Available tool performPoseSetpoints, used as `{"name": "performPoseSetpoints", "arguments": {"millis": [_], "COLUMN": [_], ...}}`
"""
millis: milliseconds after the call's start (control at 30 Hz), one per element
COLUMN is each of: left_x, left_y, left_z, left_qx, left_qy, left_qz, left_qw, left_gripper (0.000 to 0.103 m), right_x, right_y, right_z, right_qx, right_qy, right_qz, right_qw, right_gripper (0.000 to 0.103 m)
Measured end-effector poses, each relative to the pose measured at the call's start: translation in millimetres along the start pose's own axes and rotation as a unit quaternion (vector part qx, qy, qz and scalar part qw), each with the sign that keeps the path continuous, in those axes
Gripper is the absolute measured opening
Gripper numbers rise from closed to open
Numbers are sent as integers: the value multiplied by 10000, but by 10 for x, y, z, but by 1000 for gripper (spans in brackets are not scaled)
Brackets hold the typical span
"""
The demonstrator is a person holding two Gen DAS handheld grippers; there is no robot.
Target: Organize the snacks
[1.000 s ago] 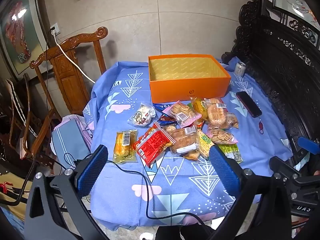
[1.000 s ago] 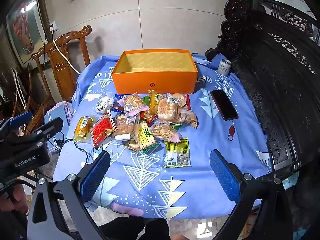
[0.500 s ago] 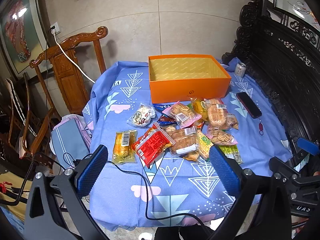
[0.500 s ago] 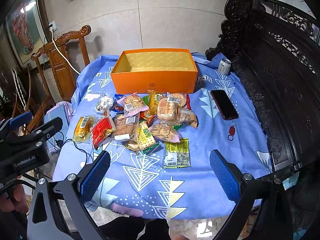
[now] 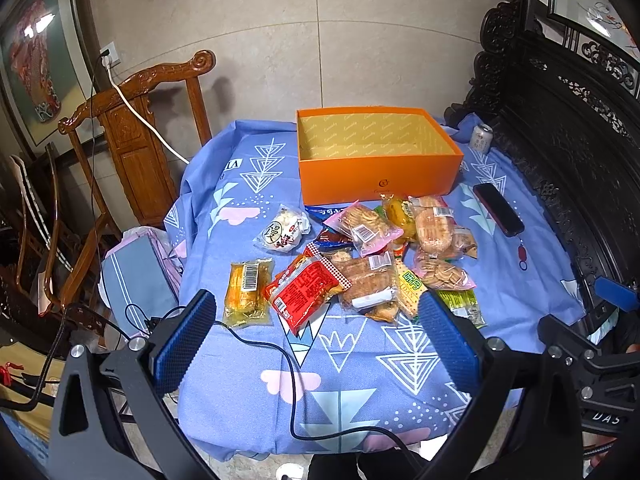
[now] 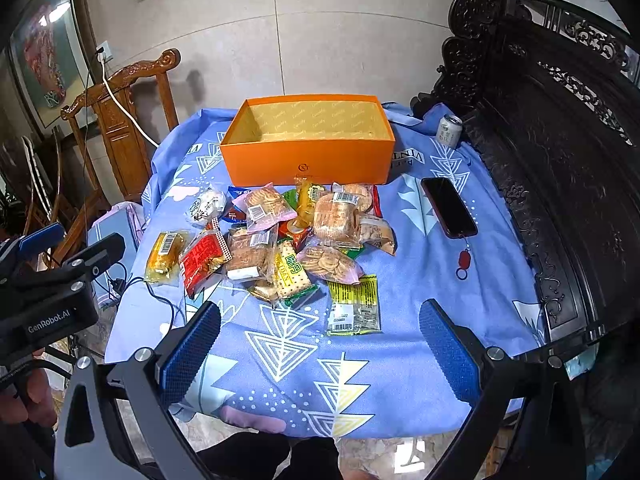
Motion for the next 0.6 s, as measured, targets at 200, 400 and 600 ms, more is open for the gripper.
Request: {"name": "performPoseSetpoints", "arguments": {"millis": [200,400,600], "left_x": [-2,-4,-19], "left_y": [-4,-4,-16], "left_z": [7,7,35], "left_qx": [-7,5,22], "left_qy": [1,-4,-3], "left_qz": [-4,-8,-2], "left_qw": [10000,10000,10000], "left_gripper": [99,99,99], "right_x": [-16,-22,-30], "right_y": [-9,-19,-25], "right_z": [27,53,58], "right_qx": [5,20,27], "right_qy": [-1,-6,-5], "right_qz": [-4,6,2], "right_qw": [10000,10000,10000], "right_gripper": [100,100,100]}}
Point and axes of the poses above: each gripper's, at about its wrist camera, not at the fingertips, and z roughly the way its jaws point, x to its left, y to its top, the point moved 8 cm from there along z, roughly the way its jaws point, and after that the axes turned 3 degrees about y, right-handed, at the moved point
